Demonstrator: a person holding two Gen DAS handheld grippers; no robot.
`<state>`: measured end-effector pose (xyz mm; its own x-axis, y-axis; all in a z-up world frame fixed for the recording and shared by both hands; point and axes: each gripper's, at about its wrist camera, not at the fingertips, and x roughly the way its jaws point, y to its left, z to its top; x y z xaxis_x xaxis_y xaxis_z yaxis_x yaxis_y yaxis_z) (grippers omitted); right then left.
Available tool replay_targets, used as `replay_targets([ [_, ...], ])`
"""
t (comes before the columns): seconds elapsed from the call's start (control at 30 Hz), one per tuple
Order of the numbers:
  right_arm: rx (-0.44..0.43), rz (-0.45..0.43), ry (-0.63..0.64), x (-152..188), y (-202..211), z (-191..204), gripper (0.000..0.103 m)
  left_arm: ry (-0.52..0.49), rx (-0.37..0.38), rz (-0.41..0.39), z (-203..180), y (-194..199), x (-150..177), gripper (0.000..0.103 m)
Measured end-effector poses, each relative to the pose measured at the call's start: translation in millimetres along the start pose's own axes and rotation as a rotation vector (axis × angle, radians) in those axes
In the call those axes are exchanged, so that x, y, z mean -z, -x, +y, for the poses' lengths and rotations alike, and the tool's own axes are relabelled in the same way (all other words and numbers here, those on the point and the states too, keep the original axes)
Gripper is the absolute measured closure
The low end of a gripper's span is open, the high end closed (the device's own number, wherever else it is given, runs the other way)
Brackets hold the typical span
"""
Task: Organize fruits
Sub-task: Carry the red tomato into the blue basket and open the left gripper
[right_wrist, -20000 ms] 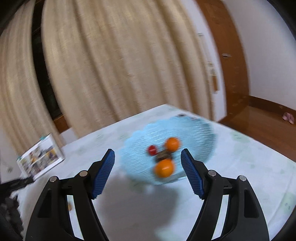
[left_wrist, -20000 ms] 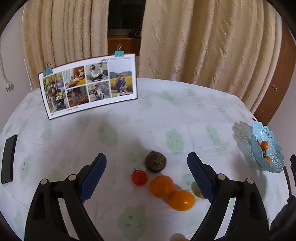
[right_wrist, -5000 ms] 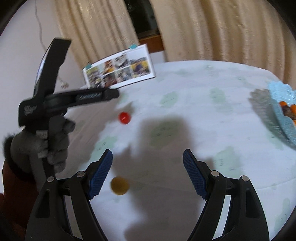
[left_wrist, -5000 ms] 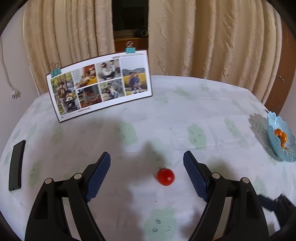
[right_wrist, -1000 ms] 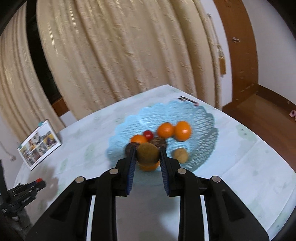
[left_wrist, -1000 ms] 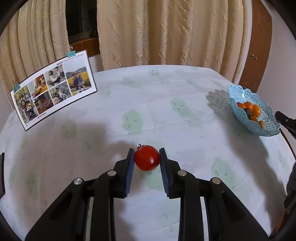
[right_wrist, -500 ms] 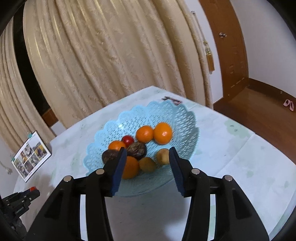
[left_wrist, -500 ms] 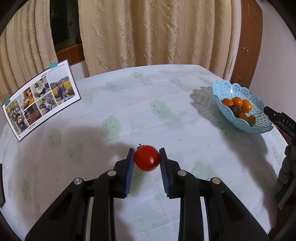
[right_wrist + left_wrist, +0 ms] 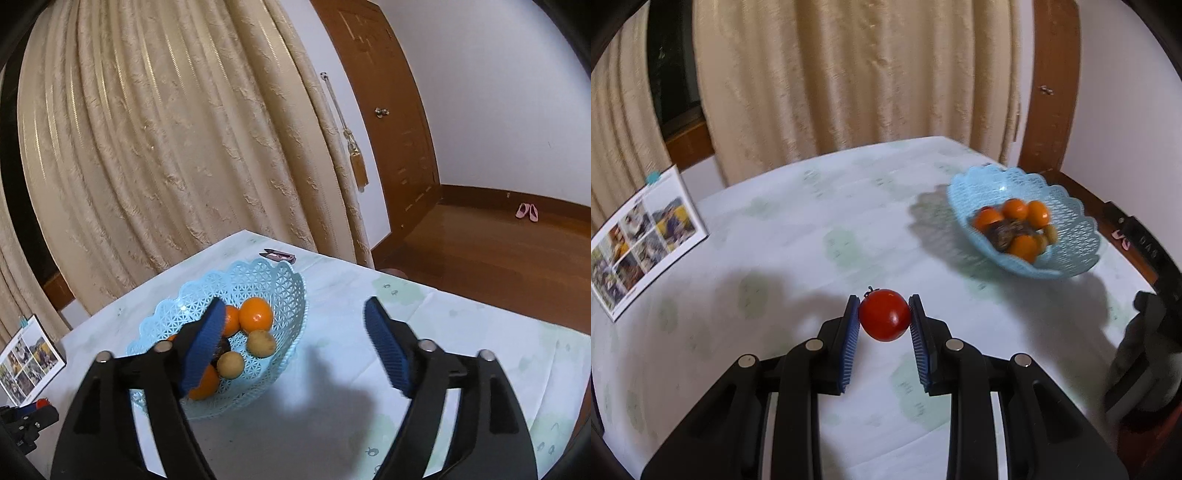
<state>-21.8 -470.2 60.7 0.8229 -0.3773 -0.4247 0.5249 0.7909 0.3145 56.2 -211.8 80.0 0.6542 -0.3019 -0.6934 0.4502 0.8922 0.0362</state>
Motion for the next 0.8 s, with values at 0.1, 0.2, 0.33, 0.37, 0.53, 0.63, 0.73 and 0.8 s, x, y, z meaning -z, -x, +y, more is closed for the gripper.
replay_targets([
  [0.1, 0.003, 0.000, -0.014, 0.2, 0.9, -3.9, 0.020, -0.025, 0.017, -0.015, -16.7, -1.7, -9.8, 0.076],
  [0.2, 0.003, -0.003, -0.019, 0.7, 1.2, -2.7, 0.020, -0.056, 0.031, -0.026, -35.3, -4.9, -19.1, 0.076],
  [0.33, 0.009, -0.012, -0.031, 0.4, 3.0, -2.8, 0.020, -0.097, 0.055, -0.039, -62.1, -10.4, -30.6, 0.076],
  [0.37, 0.011, -0.012, -0.036, 0.2, 3.0, -3.7, 0.020, -0.106, 0.061, -0.042, -68.1, -12.0, -33.3, 0.076],
  [0.53, 0.016, -0.011, -0.059, 0.0, 3.2, -8.8, 0.018, -0.140, 0.078, -0.051, -90.3, -20.3, -45.1, 0.076],
  [0.63, 0.018, -0.015, -0.066, 0.4, 4.4, -10.0, 0.018, -0.156, 0.085, -0.053, -101.0, -25.5, -50.1, 0.076],
  [0.73, 0.024, -0.022, -0.067, 0.3, 5.8, -9.8, 0.018, -0.169, 0.094, -0.055, -110.9, -29.4, -54.5, 0.076],
  [0.8, 0.033, -0.031, -0.073, 0.1, 7.3, -11.2, 0.017, -0.174, 0.100, -0.054, -115.9, -31.7, -56.1, 0.076],
])
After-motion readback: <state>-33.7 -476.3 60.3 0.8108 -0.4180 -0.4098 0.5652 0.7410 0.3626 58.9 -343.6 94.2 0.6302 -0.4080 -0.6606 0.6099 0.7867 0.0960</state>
